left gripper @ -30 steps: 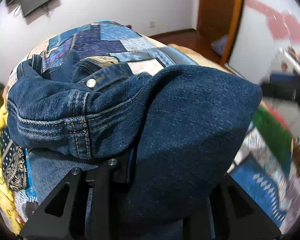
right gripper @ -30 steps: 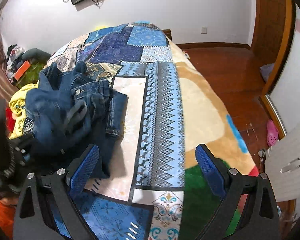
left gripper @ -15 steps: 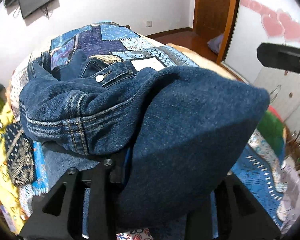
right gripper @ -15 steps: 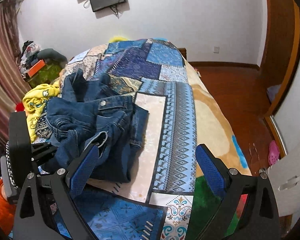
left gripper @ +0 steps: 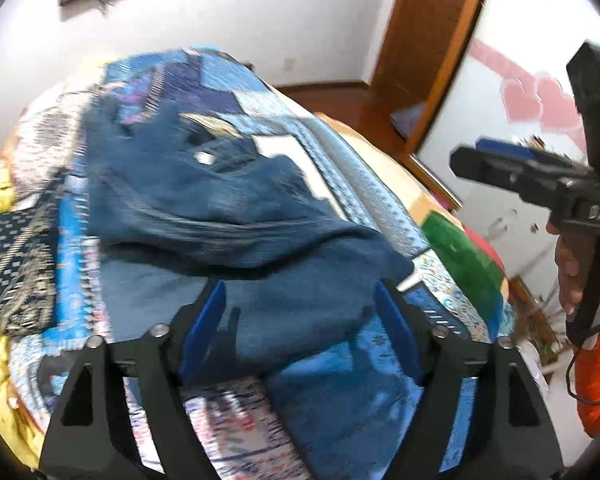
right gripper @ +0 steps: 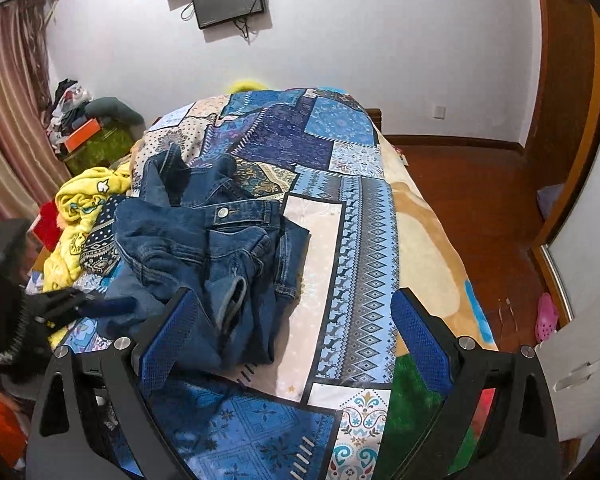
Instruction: Fold large clothes
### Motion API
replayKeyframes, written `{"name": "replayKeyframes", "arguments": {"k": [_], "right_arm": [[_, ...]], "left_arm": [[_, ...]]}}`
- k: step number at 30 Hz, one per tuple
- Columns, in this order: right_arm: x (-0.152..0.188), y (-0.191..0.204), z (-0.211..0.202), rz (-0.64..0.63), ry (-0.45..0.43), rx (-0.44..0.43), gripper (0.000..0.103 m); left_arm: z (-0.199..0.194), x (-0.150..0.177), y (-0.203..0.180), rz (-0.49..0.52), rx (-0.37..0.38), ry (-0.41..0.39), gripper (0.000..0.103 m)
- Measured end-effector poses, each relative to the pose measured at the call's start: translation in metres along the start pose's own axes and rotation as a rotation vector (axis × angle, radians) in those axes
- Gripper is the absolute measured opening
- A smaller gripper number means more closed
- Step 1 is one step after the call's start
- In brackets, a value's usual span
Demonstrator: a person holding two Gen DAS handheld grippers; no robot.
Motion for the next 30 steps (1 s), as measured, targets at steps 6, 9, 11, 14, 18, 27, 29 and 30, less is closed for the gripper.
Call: {"name": "replayKeyframes", "arguments": {"k": [6,9,11,14,18,27,29,30], "right_arm": [[-0.004,0.035,0.007,-0.060,0.012,-0.053,0.096],[-0.007,0.061,0.018,-0.109,0.030,-0.087,0.096],[-0.009,0.082,0.029,-0.151,0.048,-0.112,0.096],[-0.014,0.111,0.047,-0.226,0.068,-0.149,0.097],[-0.019,0.140,0.079,-0.306,0.142,-0.163,0.097],[-0.027,0.149,0.135,-0.419,0.277,-0.090,0.095],[-0.037,0.135,0.138,-0.395,0.266,-0.061,0.095],[-0.042,0.123,0.138,-0.365,0.254,-0.052,0.095]], "left_arm": [[-0.031,0.003,0.066,-0.102,-0.169,-0.082,0.088],[-0.034,0.006,0.102,-0.181,-0.225,-0.081,0.088],[-0.032,0.010,0.124,-0.228,-0.237,-0.071,0.088],[-0.023,0.021,0.146,-0.269,-0.263,-0.043,0.088],[-0.006,0.033,0.161,-0.291,-0.274,-0.004,0.088],[0.017,0.040,0.179,-0.349,-0.250,0.030,0.088],[0.019,0.038,0.179,-0.345,-0.256,0.029,0.088],[0.019,0.037,0.179,-0.342,-0.257,0.030,0.088]]}}
Point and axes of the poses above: each gripper's, at about its wrist camera, not at the fingertips, and z roughly the way its jaws point, y to its left, x to its underside, the point moved 3 cm from there along z, roughly the way its jaws point, and after that the axes turned 3 degrees about -z, right-handed, at the moved point
